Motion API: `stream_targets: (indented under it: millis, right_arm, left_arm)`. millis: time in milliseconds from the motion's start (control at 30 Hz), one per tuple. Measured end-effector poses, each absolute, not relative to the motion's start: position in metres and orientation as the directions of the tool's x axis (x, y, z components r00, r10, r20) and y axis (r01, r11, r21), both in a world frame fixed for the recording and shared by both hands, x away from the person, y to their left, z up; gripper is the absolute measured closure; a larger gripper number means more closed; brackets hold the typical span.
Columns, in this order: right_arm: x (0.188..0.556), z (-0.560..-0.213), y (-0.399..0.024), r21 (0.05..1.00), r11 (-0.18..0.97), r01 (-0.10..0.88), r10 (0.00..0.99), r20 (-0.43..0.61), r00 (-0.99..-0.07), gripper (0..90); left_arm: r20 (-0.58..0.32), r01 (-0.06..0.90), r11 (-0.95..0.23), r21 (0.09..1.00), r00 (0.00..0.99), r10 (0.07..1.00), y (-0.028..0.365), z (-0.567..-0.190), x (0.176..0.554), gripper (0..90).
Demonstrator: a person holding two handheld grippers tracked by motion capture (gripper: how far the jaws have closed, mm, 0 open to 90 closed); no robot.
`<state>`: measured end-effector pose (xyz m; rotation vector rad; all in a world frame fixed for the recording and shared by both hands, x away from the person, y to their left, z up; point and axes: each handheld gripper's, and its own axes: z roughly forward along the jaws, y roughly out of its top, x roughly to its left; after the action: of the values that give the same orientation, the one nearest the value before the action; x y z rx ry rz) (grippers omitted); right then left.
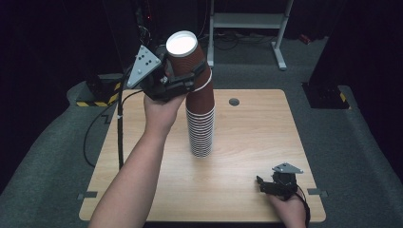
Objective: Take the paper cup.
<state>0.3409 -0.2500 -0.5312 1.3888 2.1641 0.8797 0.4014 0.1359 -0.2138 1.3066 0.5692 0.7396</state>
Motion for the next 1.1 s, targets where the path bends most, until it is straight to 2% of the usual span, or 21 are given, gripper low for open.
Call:
stream_targets:
  millis: [367,1100]
  right_arm:
    - [0.341,-0.531,-0.25,0.703,0.301,0.645,0.911,-0.012,-0.412,13.2]
    - [0.341,-0.531,-0.25,0.703,0.301,0.645,0.911,-0.012,-0.412,13.2]
  left_arm:
    - [0.031,-0.178,0.115,0.977,0.658,0.752,0.147,-0.21,0.383,18.5]
    - [0.017,-0.147,0.114,0.983,0.683,0.73,0.15,-0.242,0.354,18.3]
